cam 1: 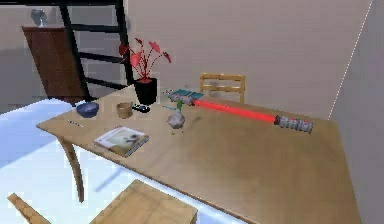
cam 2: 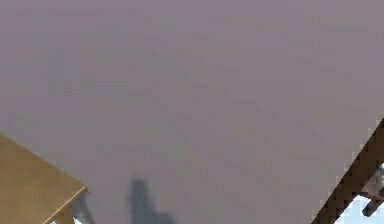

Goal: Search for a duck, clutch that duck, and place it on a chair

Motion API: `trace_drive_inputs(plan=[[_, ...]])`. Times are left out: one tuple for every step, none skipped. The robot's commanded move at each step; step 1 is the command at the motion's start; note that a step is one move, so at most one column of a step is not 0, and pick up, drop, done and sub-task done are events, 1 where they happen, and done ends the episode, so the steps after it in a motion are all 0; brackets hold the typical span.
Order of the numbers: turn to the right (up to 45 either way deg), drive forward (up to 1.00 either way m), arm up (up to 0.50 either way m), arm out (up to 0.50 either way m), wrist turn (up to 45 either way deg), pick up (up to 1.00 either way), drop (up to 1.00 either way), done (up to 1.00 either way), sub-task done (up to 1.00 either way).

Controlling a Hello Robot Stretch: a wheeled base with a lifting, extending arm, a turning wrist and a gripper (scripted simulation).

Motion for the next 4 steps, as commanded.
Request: trace_drive_inputs(plan=[[15.0,0.0,0.0,0.0,0.0,0.0,0.0,0.0,0.0],[0.0,0.25,0.0,0.0,0.0,0.0,0.0,0.0,0.0],[-45.0,0.0,0.0,0.0,0.0,0.0,0.0,0.0,0.0],[-45.0,0.0,0.0,0.0,0.0,0.0,0.0,0.0,0.0]])
